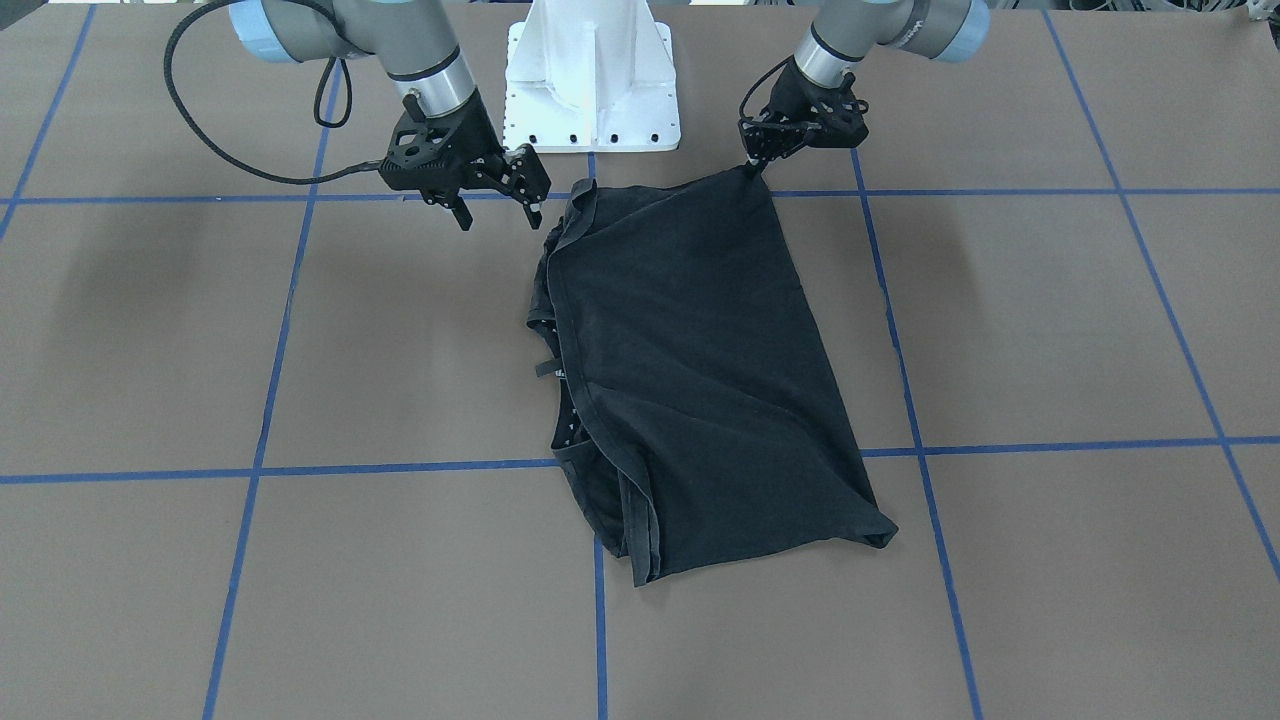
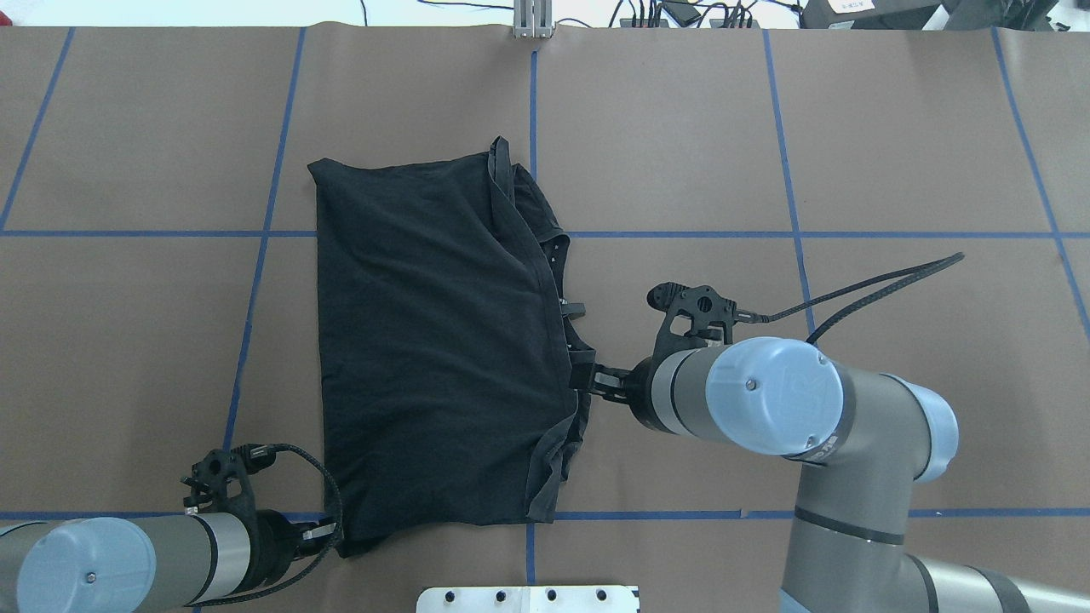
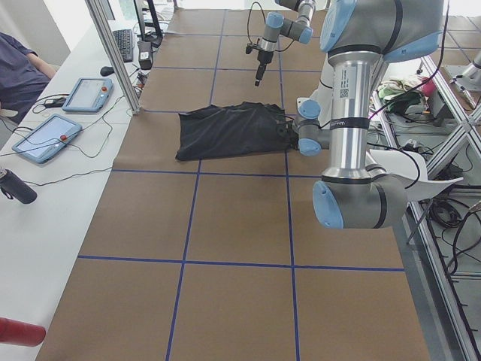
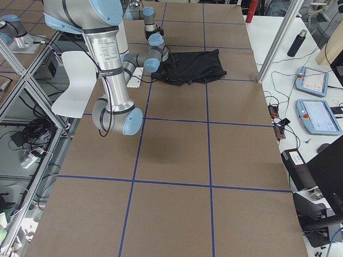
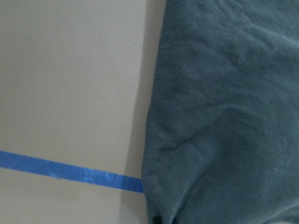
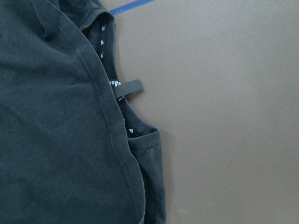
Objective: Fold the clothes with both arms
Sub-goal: 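Move the right gripper to the shirt's edge nearest the robot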
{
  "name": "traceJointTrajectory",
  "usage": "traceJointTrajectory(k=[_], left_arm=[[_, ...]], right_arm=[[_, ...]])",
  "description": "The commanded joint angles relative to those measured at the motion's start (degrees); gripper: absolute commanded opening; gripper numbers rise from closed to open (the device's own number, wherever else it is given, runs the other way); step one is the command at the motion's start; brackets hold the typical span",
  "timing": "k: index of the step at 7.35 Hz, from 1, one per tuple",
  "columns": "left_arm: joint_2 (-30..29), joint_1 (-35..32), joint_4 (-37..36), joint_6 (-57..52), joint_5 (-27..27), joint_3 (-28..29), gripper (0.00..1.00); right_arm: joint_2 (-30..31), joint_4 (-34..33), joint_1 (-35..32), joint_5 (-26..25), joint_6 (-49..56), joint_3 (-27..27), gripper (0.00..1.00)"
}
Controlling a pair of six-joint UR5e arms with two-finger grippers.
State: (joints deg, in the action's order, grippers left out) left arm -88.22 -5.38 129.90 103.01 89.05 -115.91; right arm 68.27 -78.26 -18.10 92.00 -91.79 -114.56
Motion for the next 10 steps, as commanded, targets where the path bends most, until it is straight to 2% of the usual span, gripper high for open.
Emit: traceJointTrajectory(k=[1, 3, 4, 8, 9, 10], left_arm=[[0.0, 0.0, 0.0, 0.0, 0.1, -0.2, 0.0], [0.0, -0.1, 0.0, 0.1, 0.1, -0.7, 0.0], [0.1, -0.1, 0.0, 0.0, 0.1, -0.9, 0.0], [0.1, -0.1, 0.0, 0.1, 0.1, -1.1, 0.0], [0.1, -0.1, 0.0, 0.1, 0.1, -1.1, 0.0], [0.1, -0.1, 0.0, 0.1, 0.1, -1.1, 0.0]], right_arm=[[-1.2, 0.1, 4.1, -5.3, -4.3, 2.5, 0.99], [-7.2, 0.1, 5.9, -9.5, -9.6, 9.7, 0.95], [-9.3, 0.1, 6.1, -10.1, -10.6, 12.8, 0.95], [-8.4, -1.1, 7.9, -10.2, -10.6, 13.0, 0.95], [-8.3, -1.2, 8.3, -10.2, -10.7, 13.0, 0.92], [-8.7, -2.1, 8.4, -10.3, -10.8, 13.0, 0.66]])
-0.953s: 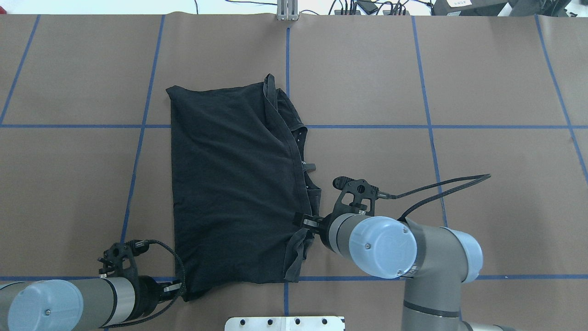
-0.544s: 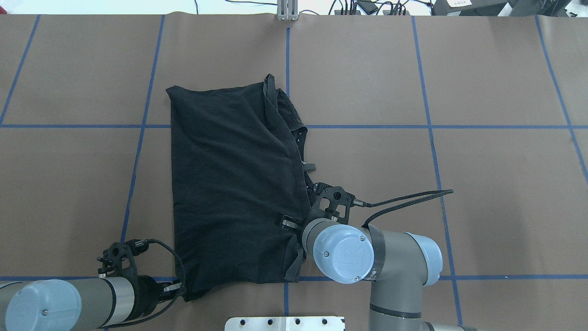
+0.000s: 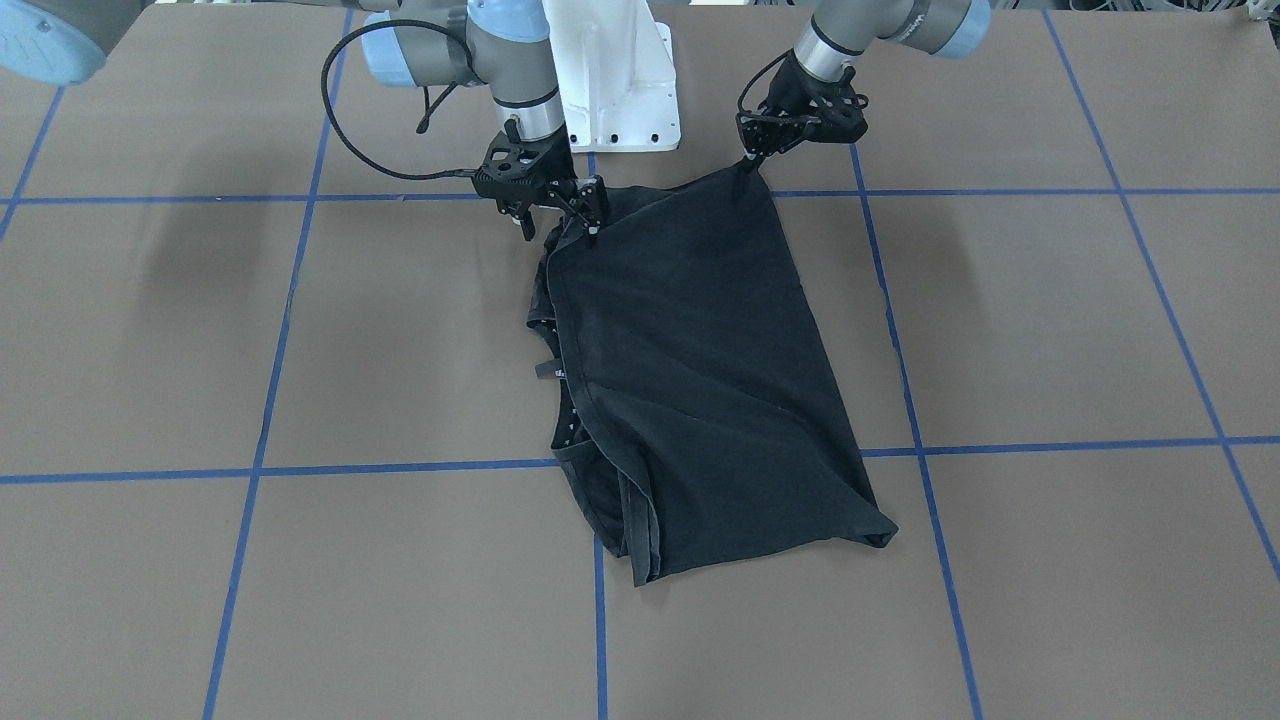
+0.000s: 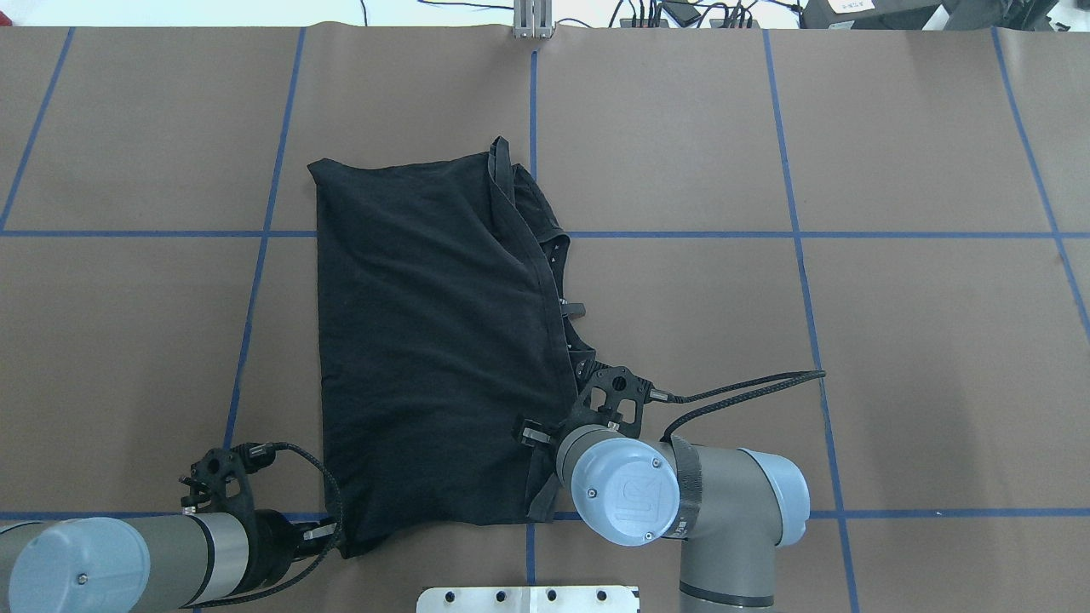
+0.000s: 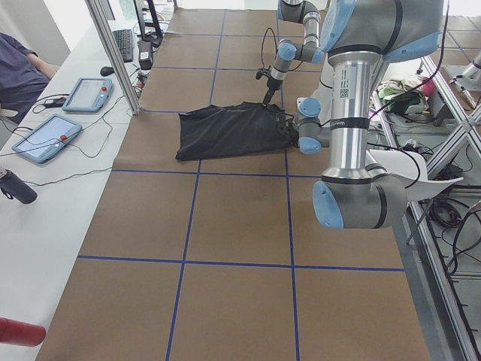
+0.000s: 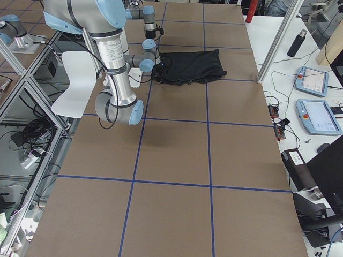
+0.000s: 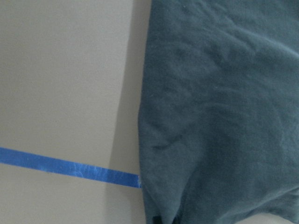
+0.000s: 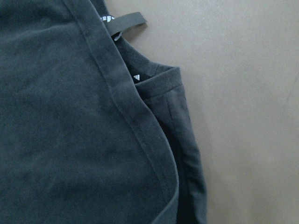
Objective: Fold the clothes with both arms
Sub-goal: 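Move the right gripper to the shirt's edge nearest the robot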
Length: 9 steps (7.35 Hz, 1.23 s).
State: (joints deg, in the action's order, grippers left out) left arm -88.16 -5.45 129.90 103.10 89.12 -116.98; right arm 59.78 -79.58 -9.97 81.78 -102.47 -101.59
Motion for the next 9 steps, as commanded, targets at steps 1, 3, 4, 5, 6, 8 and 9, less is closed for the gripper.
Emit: traceJointTrajectory(k=[1, 3, 4, 5, 6, 8, 9], left_arm=[[0.0, 0.0, 0.0, 0.0, 0.0, 0.0, 0.0], [0.0, 0.0, 0.0, 0.0, 0.0, 0.0, 0.0], [0.0, 0.0, 0.0, 0.0, 0.0, 0.0, 0.0], [-0.1, 0.0, 0.0, 0.0, 0.0, 0.0, 0.0], [-0.2, 0.0, 0.0, 0.0, 0.0, -0.1, 0.0], [0.6, -0.5, -0.2, -0.9, 2.0, -3.3, 0.0], [0.6, -0.9, -3.0, -0.9, 6.5, -6.9, 0.0]], right_arm=[[-0.5, -0.8, 0.3, 0.0, 0.0, -0.2, 0.16], [-0.4, -0.8, 0.3, 0.5, 0.3, -0.6, 0.0], [-0.2, -0.8, 0.2, 0.5, 0.3, -0.8, 0.0], [-0.1, -0.8, 0.0, 0.7, 0.7, -1.0, 0.0], [0.0, -0.9, -1.2, 2.0, 1.3, -1.5, 0.0], [0.5, -5.9, -4.3, 7.7, 4.4, -6.8, 0.0], [1.4, -9.8, -4.2, 9.0, 5.2, -11.1, 0.0]])
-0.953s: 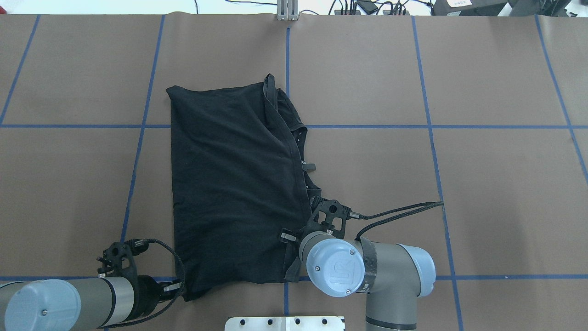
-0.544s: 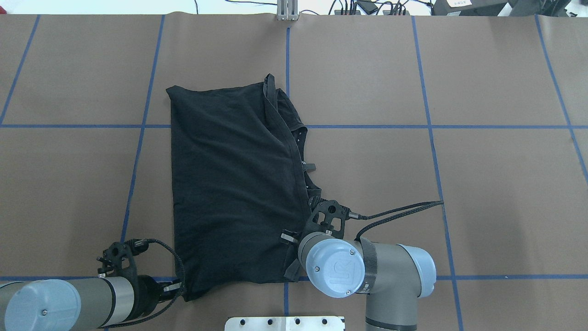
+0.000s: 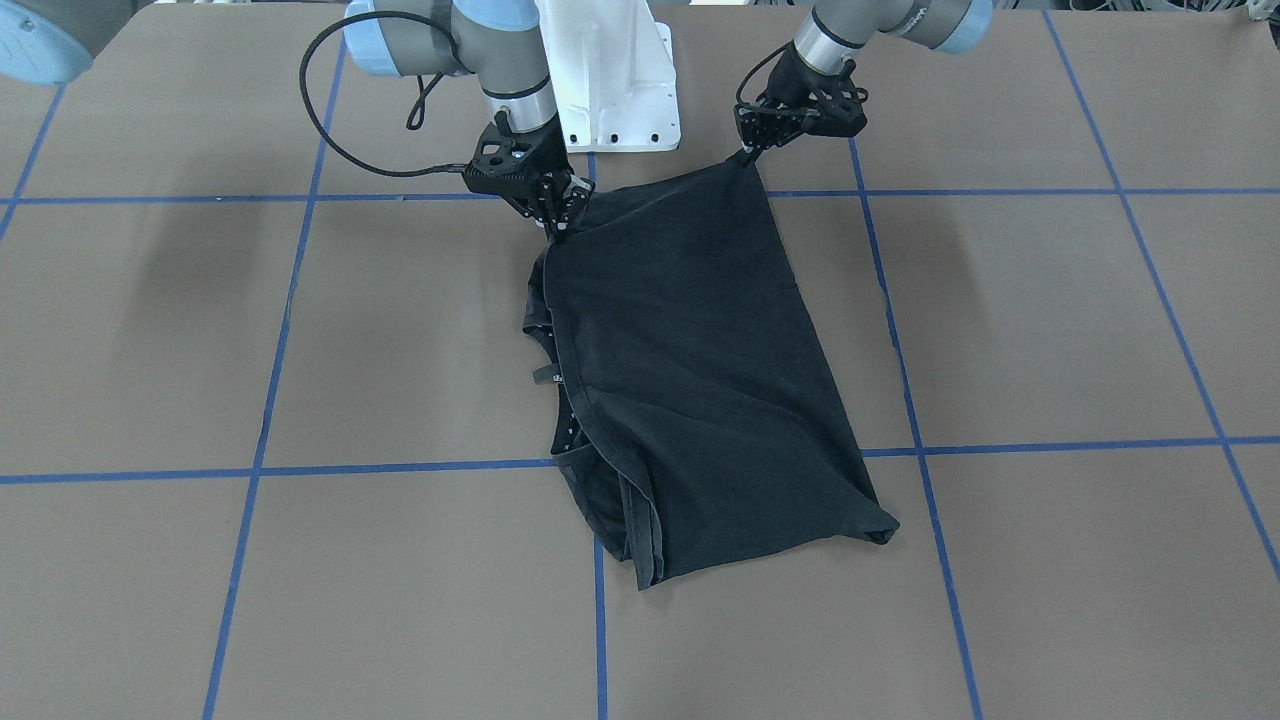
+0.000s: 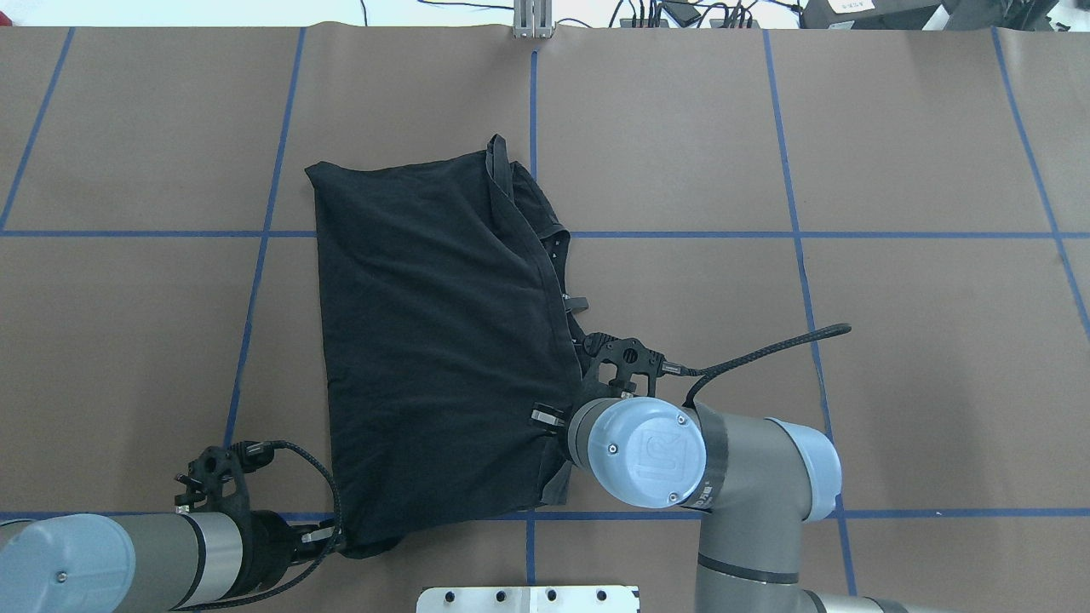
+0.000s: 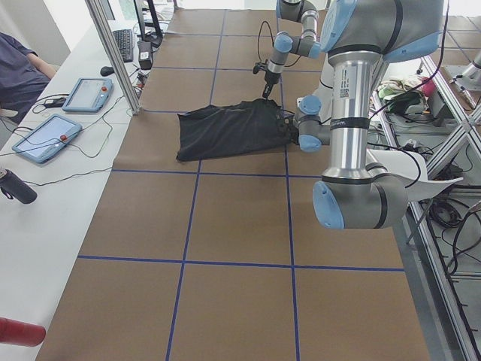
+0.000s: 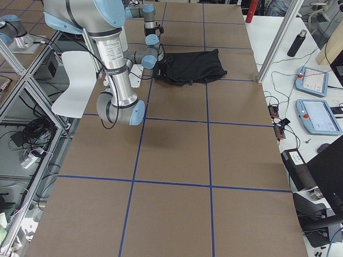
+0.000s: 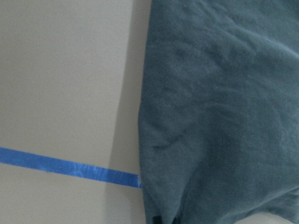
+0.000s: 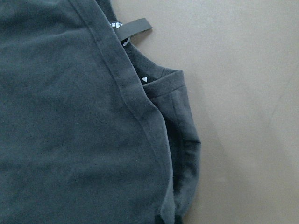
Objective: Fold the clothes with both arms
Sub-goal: 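Grasp the near edge with both grippers and lift it away from the robot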
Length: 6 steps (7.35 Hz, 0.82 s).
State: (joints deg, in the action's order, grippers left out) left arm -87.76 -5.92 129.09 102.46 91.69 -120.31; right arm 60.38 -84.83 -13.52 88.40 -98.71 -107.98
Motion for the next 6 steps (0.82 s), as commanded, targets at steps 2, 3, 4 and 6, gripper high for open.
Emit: traceJointTrajectory(k=[2, 3, 4, 6], left_arm=[[0.3, -0.5, -7.6, -0.2, 8.3, -11.7, 0.0], [0.3, -0.5, -7.9, -0.2, 8.4, -14.6, 0.0], [-0.6, -0.5, -10.7, -0.2, 9.2, -16.6, 0.0], [-1.6, -3.4, -14.5, -0.5, 12.7, -16.6, 0.0]], right_arm=[[8.1, -5.3, 2.6, 3.9, 1.4, -15.7, 0.0], [12.0, -5.8, 5.2, 3.5, 1.3, -20.6, 0.0], [14.5, -5.8, 6.4, 3.4, 1.3, -23.9, 0.0], [12.3, -8.8, 4.7, 3.4, 3.2, -23.2, 0.0]])
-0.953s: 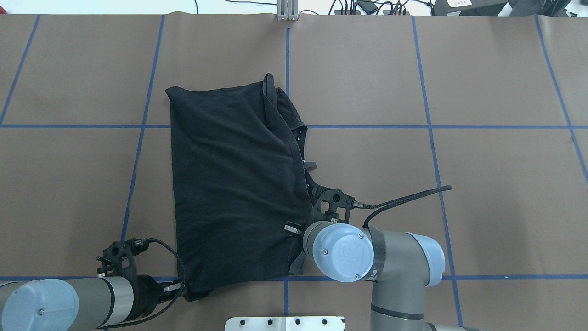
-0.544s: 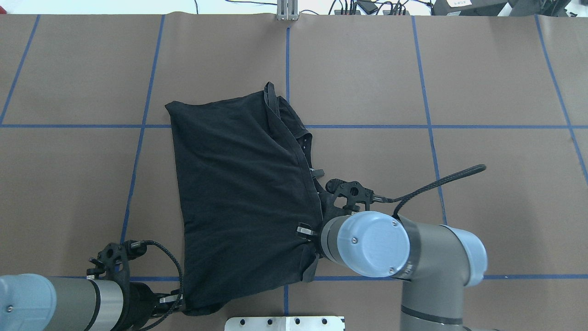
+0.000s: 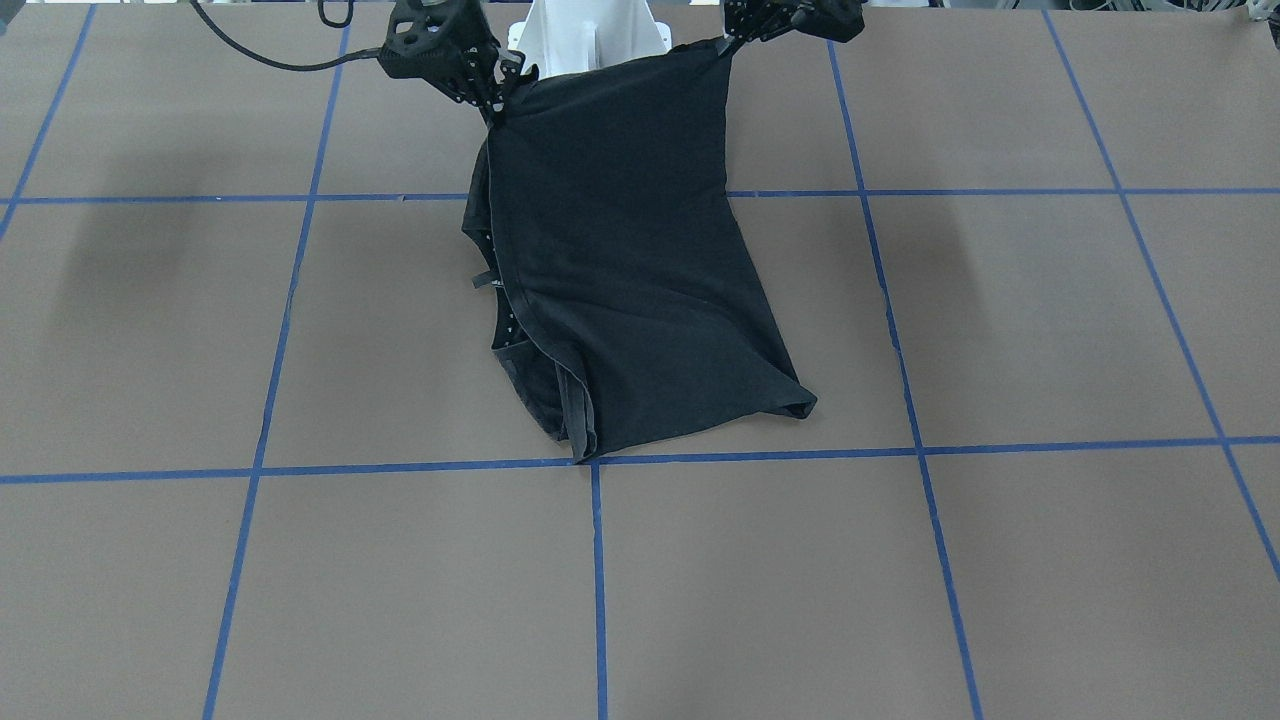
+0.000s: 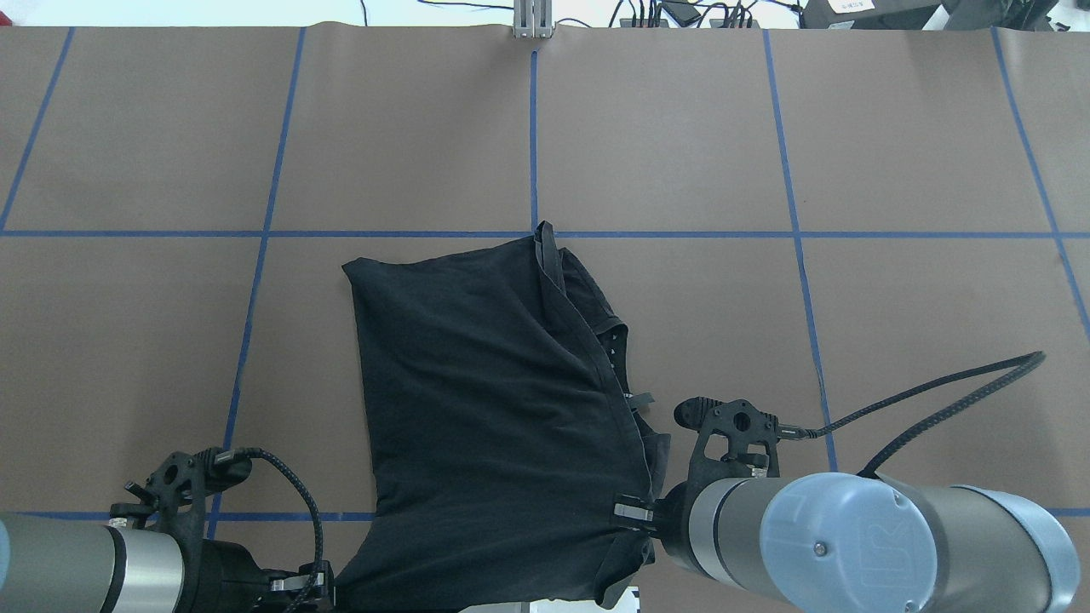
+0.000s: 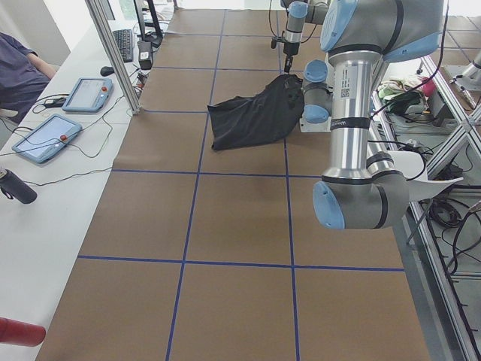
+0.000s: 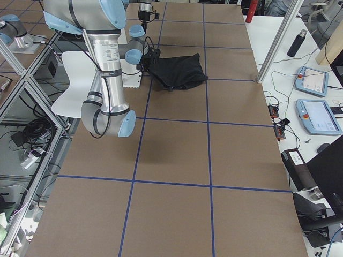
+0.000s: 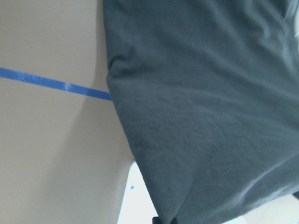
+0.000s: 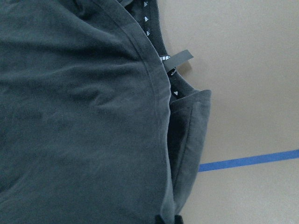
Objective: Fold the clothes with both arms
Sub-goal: 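Grasp the near edge with both grippers and lift it away from the robot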
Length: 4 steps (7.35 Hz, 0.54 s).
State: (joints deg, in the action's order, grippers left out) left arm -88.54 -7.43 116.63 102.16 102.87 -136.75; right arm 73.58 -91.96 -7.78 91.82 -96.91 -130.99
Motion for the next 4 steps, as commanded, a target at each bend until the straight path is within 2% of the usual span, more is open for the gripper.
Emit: traceJointTrajectory(k=[1, 2, 4], left_arm=[[-1.8, -4.8, -2.2, -2.1, 1.5, 0.9, 0.0], [-4.0, -7.9, -2.5, -2.9, 1.5, 3.1, 0.0], [-14.8, -14.4, -10.8, -6.4, 1.5, 9.3, 0.0]], right_arm=[[-3.2, -2.1, -4.3, 0.2, 4.5, 1.1, 0.0], [-6.9, -2.3, -7.2, 0.4, 4.5, 4.3, 0.0], [-15.5, -2.3, -12.0, 0.7, 4.6, 13.8, 0.0]])
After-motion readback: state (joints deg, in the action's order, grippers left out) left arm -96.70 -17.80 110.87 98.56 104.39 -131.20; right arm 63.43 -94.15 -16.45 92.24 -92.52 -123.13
